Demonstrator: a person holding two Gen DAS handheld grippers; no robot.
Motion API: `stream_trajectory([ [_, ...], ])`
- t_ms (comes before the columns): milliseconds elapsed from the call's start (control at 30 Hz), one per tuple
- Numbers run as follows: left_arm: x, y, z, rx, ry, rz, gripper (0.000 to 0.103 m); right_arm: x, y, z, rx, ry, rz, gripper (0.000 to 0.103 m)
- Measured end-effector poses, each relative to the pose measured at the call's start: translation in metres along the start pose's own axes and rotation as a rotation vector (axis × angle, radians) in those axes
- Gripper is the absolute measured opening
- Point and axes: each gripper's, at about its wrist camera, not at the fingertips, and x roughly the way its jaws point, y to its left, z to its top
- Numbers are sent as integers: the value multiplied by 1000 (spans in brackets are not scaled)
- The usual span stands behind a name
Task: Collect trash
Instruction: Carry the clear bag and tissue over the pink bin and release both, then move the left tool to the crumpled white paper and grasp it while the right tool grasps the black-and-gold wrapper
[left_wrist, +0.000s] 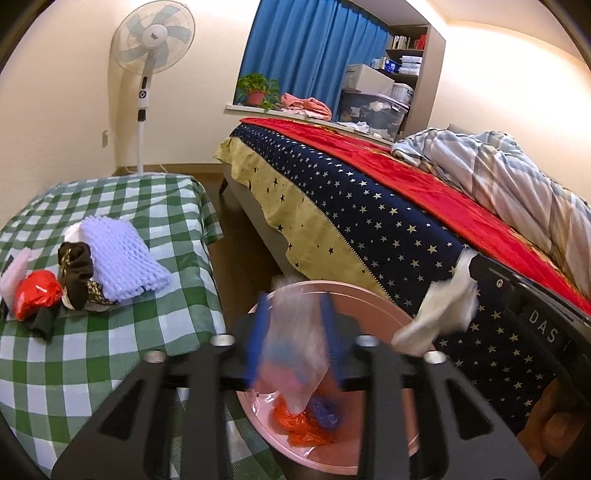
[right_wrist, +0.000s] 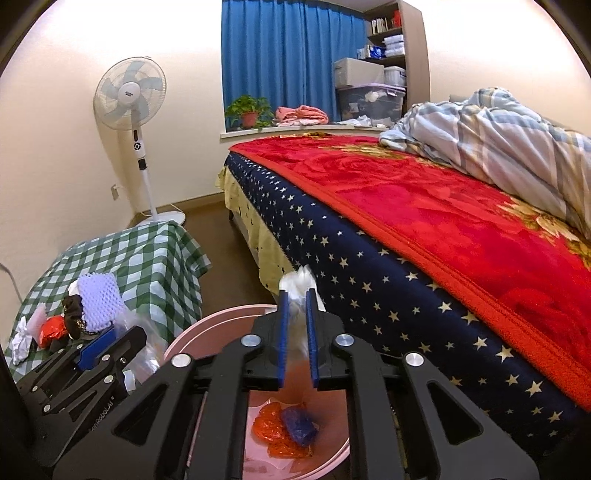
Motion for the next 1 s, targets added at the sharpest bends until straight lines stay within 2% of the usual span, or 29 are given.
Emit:
stream_trajectory([
  [67, -1, 3, 0, -9, -2, 5, 41, -1, -1, 0, 3, -5, -5, 35],
  [100, -2, 4, 1, -12, -3, 9, 41, -1, 0, 0, 4, -7, -5, 38],
  [700, -33, 25, 7, -21, -37, 60, 41, -14, 11, -1, -14, -25, 36, 39],
  [1000, -60, 53, 4, -45, -62, 139, 41, -22, 29, 0, -24, -41, 91, 39],
])
